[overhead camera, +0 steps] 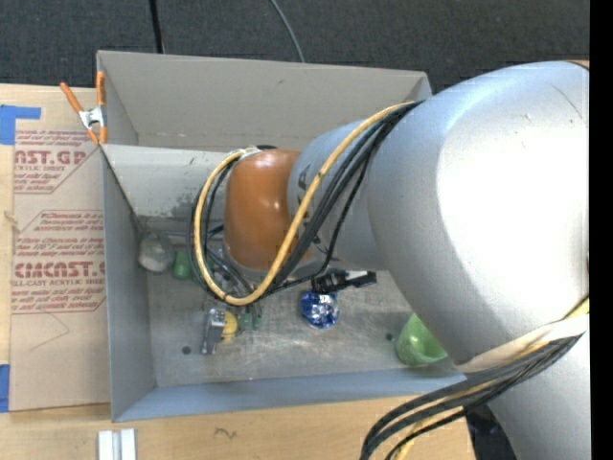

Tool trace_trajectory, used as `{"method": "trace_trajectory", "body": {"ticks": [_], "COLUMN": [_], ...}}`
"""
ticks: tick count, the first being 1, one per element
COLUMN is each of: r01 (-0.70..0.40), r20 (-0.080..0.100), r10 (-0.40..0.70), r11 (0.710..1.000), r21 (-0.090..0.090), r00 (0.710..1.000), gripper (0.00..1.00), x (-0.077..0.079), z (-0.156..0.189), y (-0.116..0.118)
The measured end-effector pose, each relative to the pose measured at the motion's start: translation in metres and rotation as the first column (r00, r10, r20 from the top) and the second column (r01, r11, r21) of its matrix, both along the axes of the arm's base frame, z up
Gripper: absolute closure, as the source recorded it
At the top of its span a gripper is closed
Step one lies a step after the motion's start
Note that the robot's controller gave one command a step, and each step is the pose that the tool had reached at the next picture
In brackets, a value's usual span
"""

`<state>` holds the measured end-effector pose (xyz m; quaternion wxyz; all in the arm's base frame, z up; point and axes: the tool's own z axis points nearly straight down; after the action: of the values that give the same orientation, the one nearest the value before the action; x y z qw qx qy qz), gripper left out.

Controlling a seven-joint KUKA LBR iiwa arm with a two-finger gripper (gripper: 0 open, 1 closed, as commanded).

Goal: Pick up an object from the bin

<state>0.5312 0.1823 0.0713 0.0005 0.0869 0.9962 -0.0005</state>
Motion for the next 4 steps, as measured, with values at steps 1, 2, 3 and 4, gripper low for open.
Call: {"method": "trace_trajectory", "body": {"ticks": [1,2,3,4], "r01": [0.0,0.169,0.168,-0.086], "r20": [0.0,0.001,0.0,0.0], "r10": [0.0,-0.169,-0.168,0.086], "r11": [1.0,0.986,0.986,0.996], "r21": [0.004,0.003,0.002,0.001], "r00": [1.0,0.986,0.986,0.996], "gripper": [1.0,1.0,0.0,0.0], "x": [0.0,0.005,0.004,-0.026], "z": [0.002,0.04,0.039,0.003], "y": [0.001,-0.005,-0.006,0.0]}}
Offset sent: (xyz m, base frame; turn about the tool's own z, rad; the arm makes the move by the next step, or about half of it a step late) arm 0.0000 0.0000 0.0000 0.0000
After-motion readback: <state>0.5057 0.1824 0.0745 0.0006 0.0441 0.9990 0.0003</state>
